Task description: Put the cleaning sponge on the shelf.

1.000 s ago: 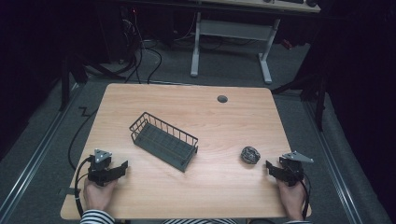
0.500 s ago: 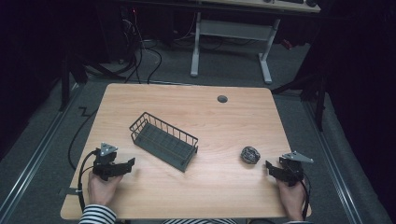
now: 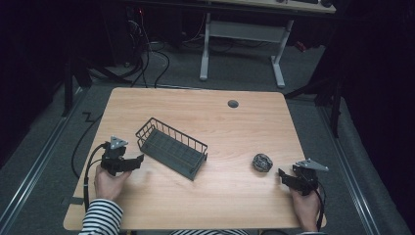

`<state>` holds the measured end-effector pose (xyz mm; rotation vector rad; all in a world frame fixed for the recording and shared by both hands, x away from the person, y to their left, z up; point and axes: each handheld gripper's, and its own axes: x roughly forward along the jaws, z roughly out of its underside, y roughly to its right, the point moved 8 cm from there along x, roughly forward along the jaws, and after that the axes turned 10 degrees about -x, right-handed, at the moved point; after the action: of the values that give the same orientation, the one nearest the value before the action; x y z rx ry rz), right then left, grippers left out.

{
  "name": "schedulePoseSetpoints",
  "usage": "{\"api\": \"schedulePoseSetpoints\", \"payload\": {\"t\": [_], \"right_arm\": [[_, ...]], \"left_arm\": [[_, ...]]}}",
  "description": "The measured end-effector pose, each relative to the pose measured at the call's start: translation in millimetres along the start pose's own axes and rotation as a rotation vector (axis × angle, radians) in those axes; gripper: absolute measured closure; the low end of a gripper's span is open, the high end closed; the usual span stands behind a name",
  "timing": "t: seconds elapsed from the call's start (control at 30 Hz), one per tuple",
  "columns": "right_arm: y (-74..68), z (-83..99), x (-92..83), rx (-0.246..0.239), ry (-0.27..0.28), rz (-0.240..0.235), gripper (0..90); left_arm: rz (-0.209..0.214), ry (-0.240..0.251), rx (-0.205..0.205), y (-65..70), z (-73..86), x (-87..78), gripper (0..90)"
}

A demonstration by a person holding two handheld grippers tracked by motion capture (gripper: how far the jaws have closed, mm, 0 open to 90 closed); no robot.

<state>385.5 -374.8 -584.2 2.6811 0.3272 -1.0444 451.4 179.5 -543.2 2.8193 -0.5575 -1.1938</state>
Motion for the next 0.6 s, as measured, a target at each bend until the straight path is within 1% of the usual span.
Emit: {"api": "schedulePoseSetpoints", "payload": {"t": [0.03, 0.07, 0.1, 0.2, 0.23, 0.27, 0.3, 0.33, 0.43, 0.53, 0.6], "right_arm": [[-0.1, 0.0, -0.1, 0.0, 0.0, 0.0, 36.3], [-0.1, 0.1, -0.1, 0.0, 0.0, 0.0, 36.3], [-0.1, 0.1, -0.1, 0.0, 0.0, 0.0, 36.3], [-0.2, 0.1, -0.1, 0.0, 0.0, 0.0, 36.3], [-0.2, 0.0, -0.1, 0.0, 0.0, 0.0, 36.3], [-0.2, 0.1, -0.1, 0.0, 0.0, -0.001, 36.3], [-0.2, 0.1, -0.1, 0.0, 0.0, 0.0, 36.3], [-0.3, 0.1, -0.1, 0.001, 0.0, -0.001, 36.3], [-0.2, 0.1, -0.1, 0.0, 0.0, 0.0, 36.3], [-0.3, 0.2, -0.2, 0.0, -0.001, 0.0, 36.3], [-0.4, 0.2, -0.2, 0.001, -0.001, -0.001, 36.3]], "left_arm": [[0.011, 0.001, 0.005, 1.9, -4.4, 2.2, 24.6], [0.011, 0.001, 0.005, 1.9, -4.4, 2.2, 24.1], [0.014, -0.004, 0.02, 4.9, -8.1, 5.5, 24.0], [0.024, -0.003, 0.029, 8.1, -11.5, 8.3, 23.9], [0.034, -0.008, 0.023, 9.8, -13.4, 11.9, 24.2], [0.034, -0.008, 0.023, 9.8, -13.4, 11.9, 23.5], [0.031, -0.018, 0.029, 10.2, -14.5, 15.9, 23.5], [0.031, -0.018, 0.029, 10.2, -14.5, 15.9, 23.5], [0.031, -0.03, 0.036, 12.0, -18.8, 23.0, 23.4], [0.037, -0.031, 0.032, 12.6, -20.8, 26.3, 23.7], [0.036, -0.039, 0.036, 13.2, -21.3, 29.6, 24.0]]}}
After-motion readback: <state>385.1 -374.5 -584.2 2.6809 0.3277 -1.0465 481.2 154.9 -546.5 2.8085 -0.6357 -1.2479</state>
